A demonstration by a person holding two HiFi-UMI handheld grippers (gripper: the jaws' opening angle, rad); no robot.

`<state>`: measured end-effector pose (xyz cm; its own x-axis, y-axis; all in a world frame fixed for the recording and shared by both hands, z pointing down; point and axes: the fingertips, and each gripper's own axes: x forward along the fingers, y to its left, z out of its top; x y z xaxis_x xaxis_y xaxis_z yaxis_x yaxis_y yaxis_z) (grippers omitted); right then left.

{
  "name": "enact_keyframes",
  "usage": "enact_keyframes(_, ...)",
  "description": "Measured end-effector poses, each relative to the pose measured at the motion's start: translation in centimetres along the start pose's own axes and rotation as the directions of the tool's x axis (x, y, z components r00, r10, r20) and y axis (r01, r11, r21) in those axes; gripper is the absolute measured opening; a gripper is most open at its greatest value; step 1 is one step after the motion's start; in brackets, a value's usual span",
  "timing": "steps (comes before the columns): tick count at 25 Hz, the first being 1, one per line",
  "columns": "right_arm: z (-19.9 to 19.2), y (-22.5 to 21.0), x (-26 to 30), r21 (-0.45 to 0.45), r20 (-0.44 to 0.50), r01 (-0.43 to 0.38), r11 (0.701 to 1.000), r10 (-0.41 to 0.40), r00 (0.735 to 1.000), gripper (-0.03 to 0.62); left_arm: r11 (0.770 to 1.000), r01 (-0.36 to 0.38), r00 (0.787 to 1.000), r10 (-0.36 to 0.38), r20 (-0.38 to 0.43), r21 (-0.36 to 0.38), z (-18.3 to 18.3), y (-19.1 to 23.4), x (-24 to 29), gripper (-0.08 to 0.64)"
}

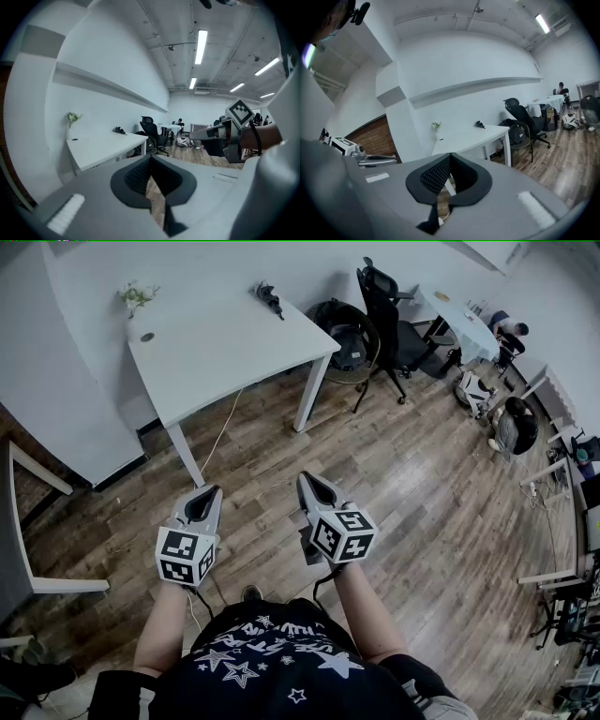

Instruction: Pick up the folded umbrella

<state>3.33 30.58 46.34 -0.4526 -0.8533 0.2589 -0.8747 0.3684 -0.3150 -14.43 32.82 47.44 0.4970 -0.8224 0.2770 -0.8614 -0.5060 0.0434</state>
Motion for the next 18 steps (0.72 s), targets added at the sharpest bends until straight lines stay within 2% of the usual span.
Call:
enact_keyframes(10, -0.3, 0.2, 0.2, -0.006, -0.015, -0.006, 1.0, 0.006, 1.0, 0.017, 1.0, -0.01, 1.0, 0.01, -0.01, -0.014, -0.3, 0.4, -0.1, 0.003)
enact_keyframes(15, -1.2, 0.2, 0.7, -0.006, -0.039, -0.021, 1.0, 0.02, 0.999, 0.017, 0.999, -0.008, 1.0, 0.007, -0.03, -0.046, -1.6, 0.7, -0.5, 0.003)
enact_keyframes(18, -1.1, -0.3, 0.7, 0.009, -0.017, -0.009, 1.0, 0.01, 1.0, 0.017, 0.998, -0.003, 0.999, 0.001, -0.043, -0.056, -2.4, 1.2, -0.6, 0.003)
